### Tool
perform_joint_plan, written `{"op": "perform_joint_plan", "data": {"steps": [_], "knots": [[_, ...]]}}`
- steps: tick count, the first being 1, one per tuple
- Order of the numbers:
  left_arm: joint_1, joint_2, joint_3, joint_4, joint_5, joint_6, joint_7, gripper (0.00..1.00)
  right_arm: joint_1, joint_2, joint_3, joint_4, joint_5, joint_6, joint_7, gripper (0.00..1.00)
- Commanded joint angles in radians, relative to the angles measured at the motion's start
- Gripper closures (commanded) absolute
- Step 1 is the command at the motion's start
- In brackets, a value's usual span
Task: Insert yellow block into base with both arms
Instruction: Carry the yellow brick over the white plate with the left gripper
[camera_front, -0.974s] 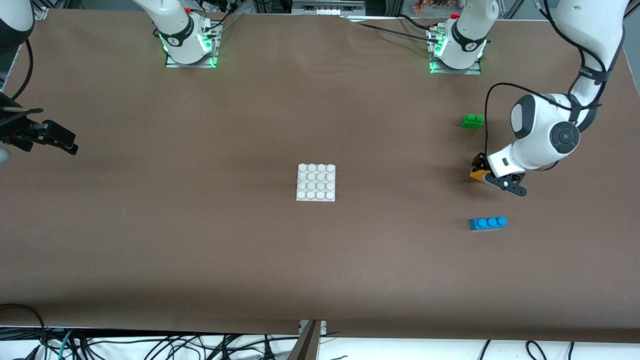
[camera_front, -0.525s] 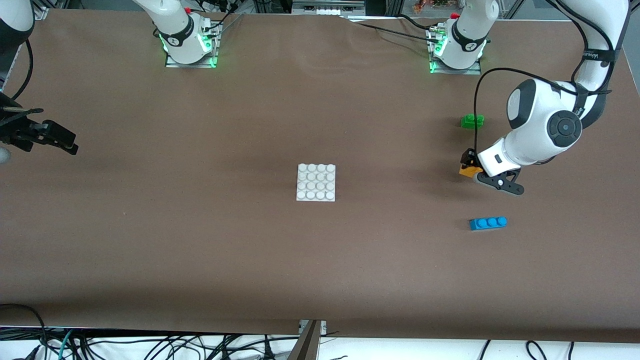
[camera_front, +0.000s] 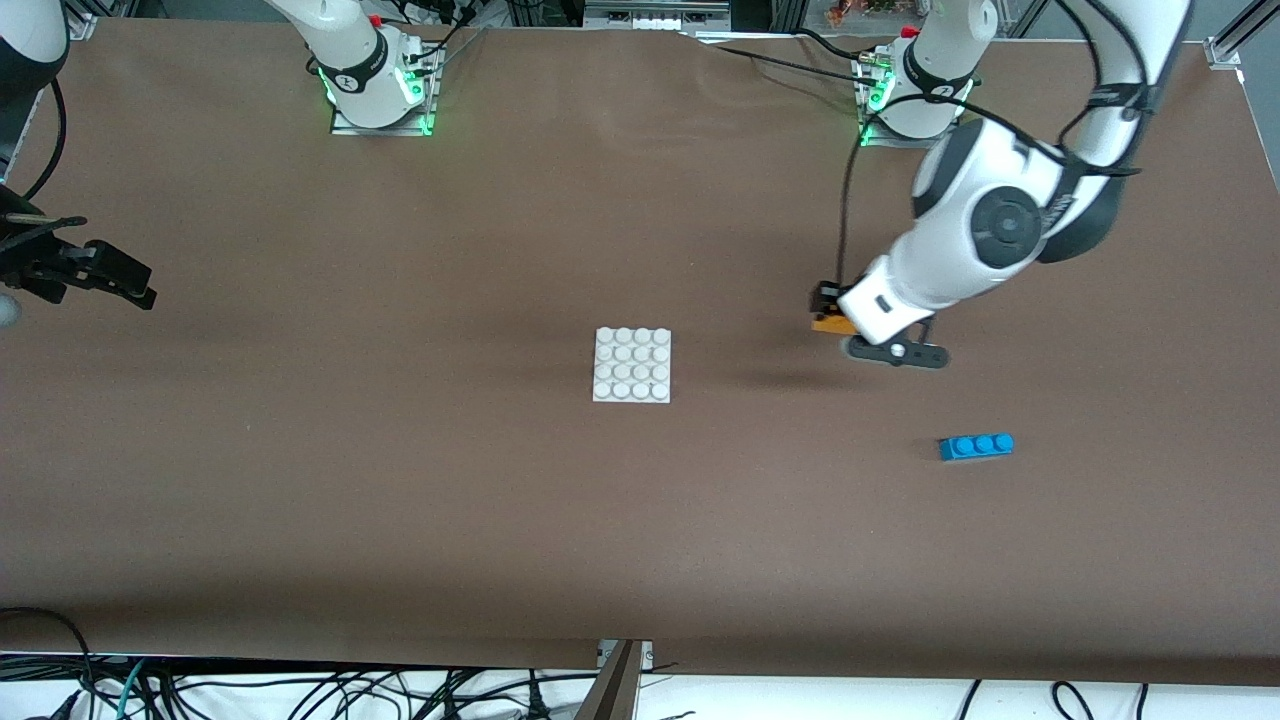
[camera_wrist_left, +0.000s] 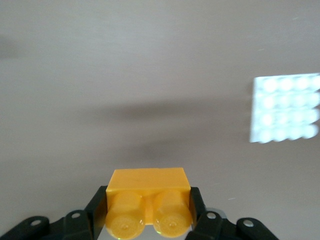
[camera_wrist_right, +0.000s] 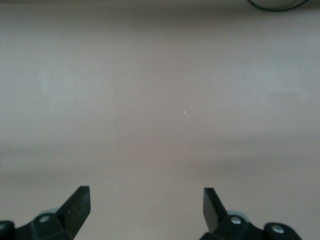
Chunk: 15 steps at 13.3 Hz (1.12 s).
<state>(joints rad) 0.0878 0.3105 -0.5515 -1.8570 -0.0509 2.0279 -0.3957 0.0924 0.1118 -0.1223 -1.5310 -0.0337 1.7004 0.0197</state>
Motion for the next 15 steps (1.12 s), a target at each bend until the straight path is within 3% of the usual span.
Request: {"op": "perform_joint_plan", "data": {"steps": [1,6,11,15], "knots": [[-0.107,0.132,0.005,0.146,-0.015,-0.029,-0.174,1.0,-0.008,0.003,0.01,0.008,-0.009,-0.007,-0.007,0.0],[-0.281,0.318,0.008,0.307,-0.007,0.026,-0.454,1.0,-0.008,0.005,0.01,0.008,-0.009,-0.007,-0.006,0.0],[-0.428,0.384,0.051,0.308,-0.001,0.207,-0.591,1.0,-0.01,0.009,0.009,0.008,-0.009,-0.005,-0.006,0.0],[-0.456,0.435,0.091,0.309,-0.001,0.285,-0.606,1.0,-0.01,0.011,0.009,0.008,-0.009,-0.004,-0.006,0.0]]}}
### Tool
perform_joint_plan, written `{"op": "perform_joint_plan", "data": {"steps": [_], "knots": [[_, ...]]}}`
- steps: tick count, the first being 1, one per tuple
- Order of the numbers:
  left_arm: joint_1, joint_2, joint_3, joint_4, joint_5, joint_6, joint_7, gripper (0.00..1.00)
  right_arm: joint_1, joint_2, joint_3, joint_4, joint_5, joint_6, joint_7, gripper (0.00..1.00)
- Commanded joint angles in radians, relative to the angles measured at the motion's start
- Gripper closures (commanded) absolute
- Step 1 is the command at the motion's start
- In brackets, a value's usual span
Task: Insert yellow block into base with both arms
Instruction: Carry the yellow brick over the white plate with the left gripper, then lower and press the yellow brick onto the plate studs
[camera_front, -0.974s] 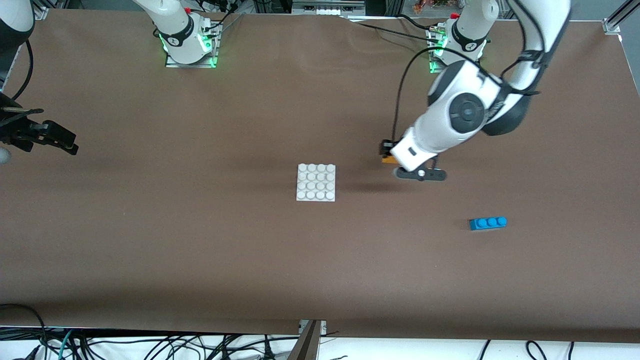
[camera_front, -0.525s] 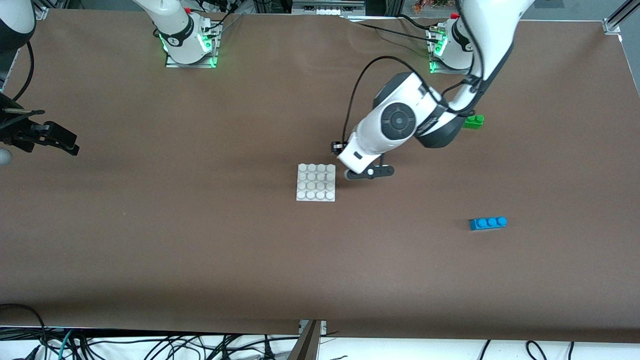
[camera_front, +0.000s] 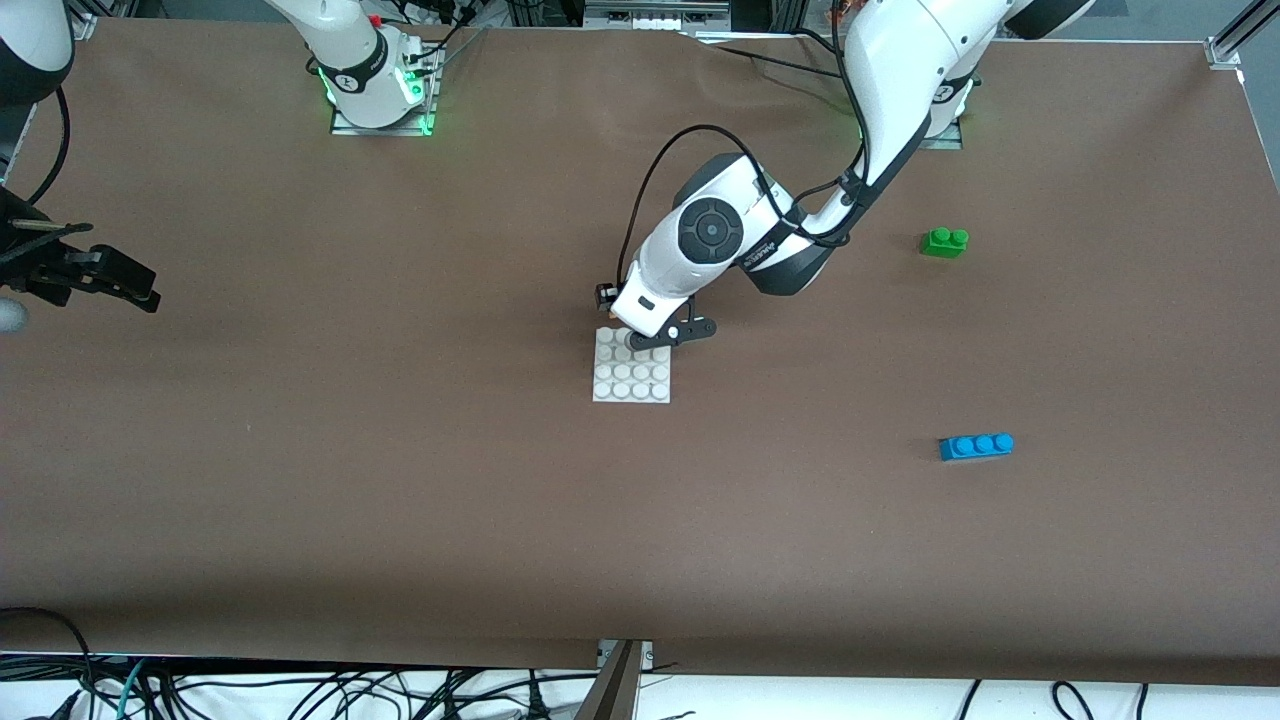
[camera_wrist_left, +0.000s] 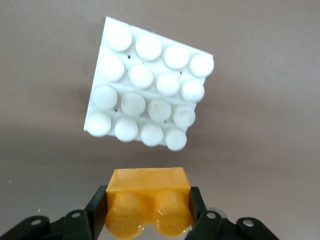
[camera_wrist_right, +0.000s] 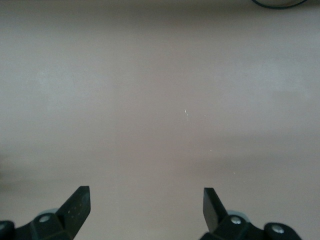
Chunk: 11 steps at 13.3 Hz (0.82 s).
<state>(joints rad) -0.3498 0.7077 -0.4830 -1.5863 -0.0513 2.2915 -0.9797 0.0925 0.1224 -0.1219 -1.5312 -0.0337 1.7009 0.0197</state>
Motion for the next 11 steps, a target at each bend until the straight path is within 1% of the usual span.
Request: {"op": "perform_joint_plan", "data": {"steps": [1,2,4,5,6,8,11], "knots": [[-0.029,0.039,0.029,0.038,-0.001,0.031,-0.027,1.0,-0.01,0.0,0.008,0.008,-0.009,-0.004,-0.006,0.0],[-0.043,0.041,0.047,0.043,-0.002,0.033,-0.03,1.0,-0.01,0.0,0.008,0.008,-0.009,-0.004,-0.006,0.0],[-0.09,0.056,0.104,0.103,-0.002,0.031,-0.034,1.0,-0.01,0.0,0.01,0.008,-0.009,-0.004,-0.006,0.0],[-0.106,0.067,0.116,0.12,-0.001,0.031,-0.034,1.0,-0.01,0.0,0.01,0.008,-0.009,-0.004,-0.004,0.0],[-0.115,0.081,0.127,0.126,-0.001,0.031,-0.031,1.0,-0.008,0.0,0.01,0.008,-0.009,-0.004,-0.004,0.0],[-0.152,0.087,0.17,0.126,-0.001,0.031,-0.024,1.0,-0.01,0.0,0.01,0.008,-0.009,-0.004,-0.004,0.0],[-0.161,0.098,0.182,0.126,0.001,0.033,-0.019,1.0,-0.01,0.0,0.01,0.008,-0.009,-0.004,-0.004,0.0]]}}
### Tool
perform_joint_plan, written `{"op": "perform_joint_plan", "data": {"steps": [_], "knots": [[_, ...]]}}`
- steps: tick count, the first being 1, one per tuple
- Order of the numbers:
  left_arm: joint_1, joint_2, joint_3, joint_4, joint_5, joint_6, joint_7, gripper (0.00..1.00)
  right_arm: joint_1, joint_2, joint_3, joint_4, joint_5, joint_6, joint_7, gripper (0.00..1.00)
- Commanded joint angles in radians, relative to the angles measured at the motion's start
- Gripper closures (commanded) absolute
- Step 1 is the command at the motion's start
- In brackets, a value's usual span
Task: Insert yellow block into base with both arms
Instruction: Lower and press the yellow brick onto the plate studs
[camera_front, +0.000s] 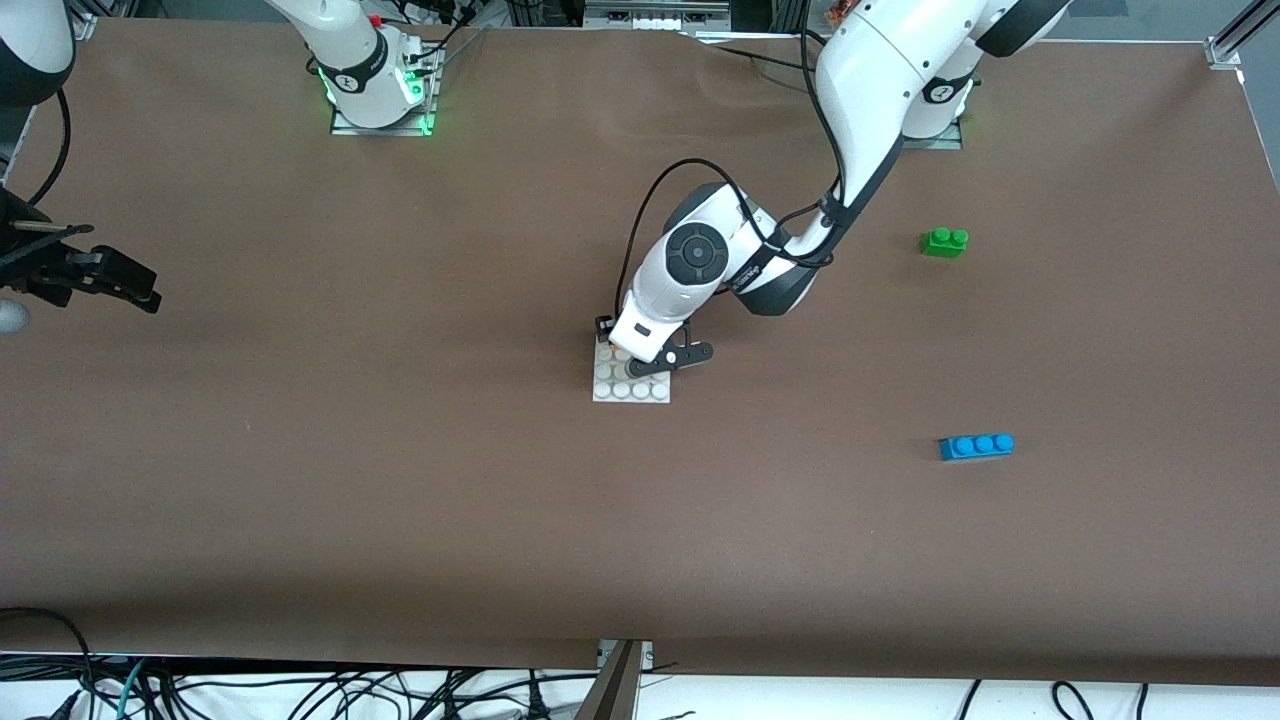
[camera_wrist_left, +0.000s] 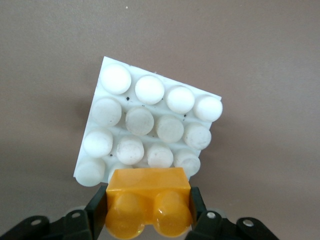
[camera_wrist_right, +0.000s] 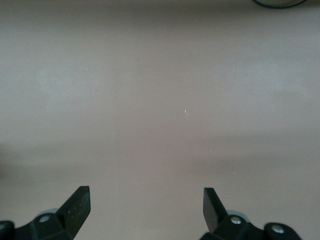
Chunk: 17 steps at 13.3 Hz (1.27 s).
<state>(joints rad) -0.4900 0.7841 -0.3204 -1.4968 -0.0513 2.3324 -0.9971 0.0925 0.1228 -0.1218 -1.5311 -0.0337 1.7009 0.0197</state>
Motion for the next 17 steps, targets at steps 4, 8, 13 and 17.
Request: {"op": "perform_joint_plan", "data": {"steps": [4,8,13,17], "knots": [[-0.021,0.027,0.021,0.05,0.004,-0.008,0.0,1.0,-0.008,0.0,0.01,0.008,-0.009,-0.004,-0.003,0.0],[-0.035,0.058,0.03,0.081,0.024,-0.008,0.0,1.0,-0.008,0.0,0.01,0.008,-0.009,-0.004,-0.003,0.0],[-0.035,0.064,0.037,0.081,0.053,-0.007,0.003,1.0,-0.008,0.0,0.01,0.008,-0.009,-0.004,-0.003,0.0],[-0.024,0.069,0.035,0.079,0.102,-0.008,0.003,1.0,-0.008,0.0,0.01,0.008,-0.009,-0.004,-0.003,0.0]]}}
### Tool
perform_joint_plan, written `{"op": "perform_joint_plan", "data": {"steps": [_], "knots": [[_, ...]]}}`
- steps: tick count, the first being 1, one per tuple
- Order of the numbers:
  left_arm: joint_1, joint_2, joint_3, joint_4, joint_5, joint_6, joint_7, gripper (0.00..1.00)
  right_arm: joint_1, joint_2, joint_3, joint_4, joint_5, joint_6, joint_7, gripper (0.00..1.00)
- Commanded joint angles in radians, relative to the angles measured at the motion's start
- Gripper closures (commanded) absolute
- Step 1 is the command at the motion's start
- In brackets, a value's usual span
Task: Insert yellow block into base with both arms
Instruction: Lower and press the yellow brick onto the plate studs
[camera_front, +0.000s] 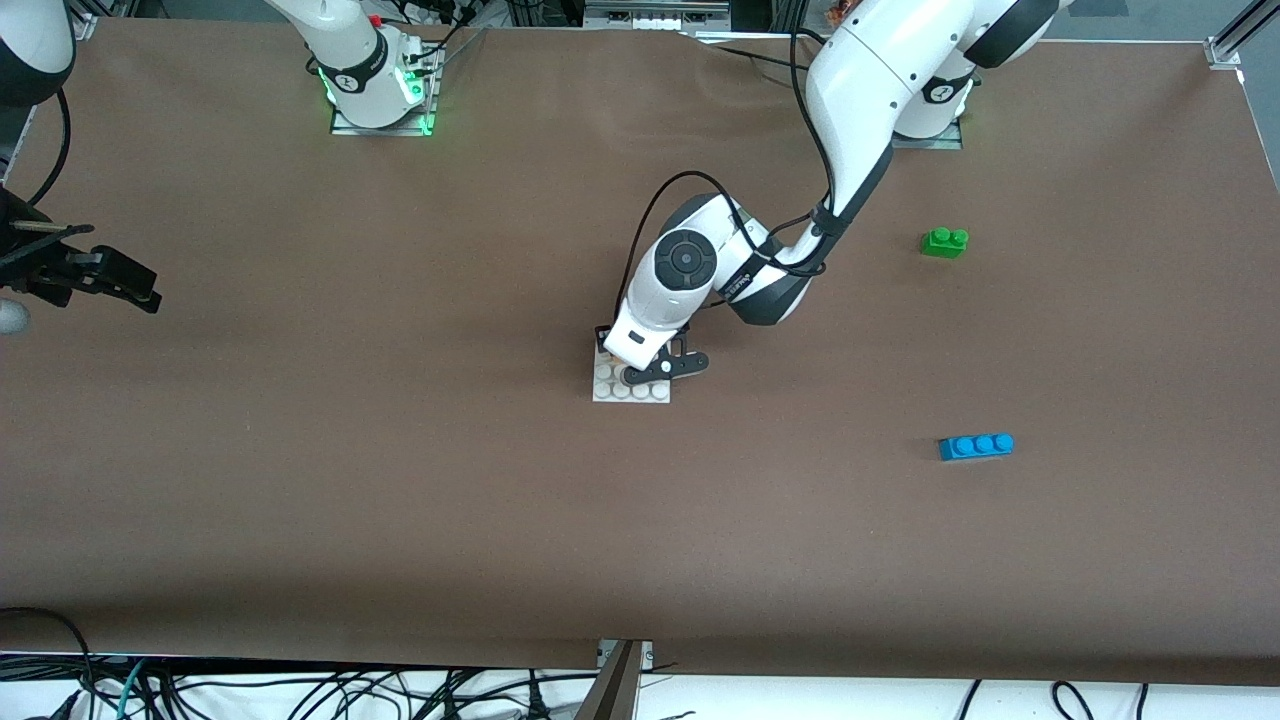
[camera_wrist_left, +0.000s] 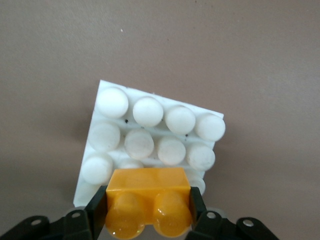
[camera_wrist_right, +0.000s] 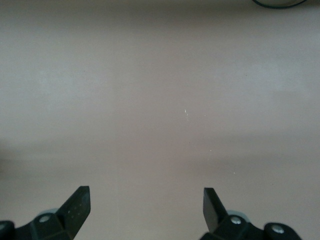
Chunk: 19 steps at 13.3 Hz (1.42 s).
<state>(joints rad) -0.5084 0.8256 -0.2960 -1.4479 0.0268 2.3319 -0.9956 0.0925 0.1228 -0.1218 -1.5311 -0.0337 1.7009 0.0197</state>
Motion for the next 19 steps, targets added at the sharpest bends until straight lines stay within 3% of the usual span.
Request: {"op": "perform_joint_plan", "data": {"steps": [1,4,6,7,19], "knots": [[-0.005,0.027,0.011,0.032,0.024,-0.008,0.002,1.0,-0.008,0.0,0.01,0.008,-0.009,-0.004,-0.003,0.0],[-0.012,0.03,0.011,0.03,0.022,-0.008,0.0,1.0,-0.008,0.0,0.01,0.008,-0.009,-0.004,-0.003,0.0],[-0.012,0.036,0.011,0.03,0.022,-0.008,-0.005,0.12,-0.008,0.0,0.01,0.008,-0.009,-0.004,-0.003,0.0],[-0.012,0.037,0.011,0.03,0.022,-0.008,-0.006,0.0,-0.008,0.0,0.01,0.008,-0.009,-0.004,-0.003,0.0],[-0.004,0.006,0.009,0.034,0.012,-0.022,-0.012,0.0,-0.008,0.0,0.01,0.008,-0.009,-0.004,-0.003,0.0]]}}
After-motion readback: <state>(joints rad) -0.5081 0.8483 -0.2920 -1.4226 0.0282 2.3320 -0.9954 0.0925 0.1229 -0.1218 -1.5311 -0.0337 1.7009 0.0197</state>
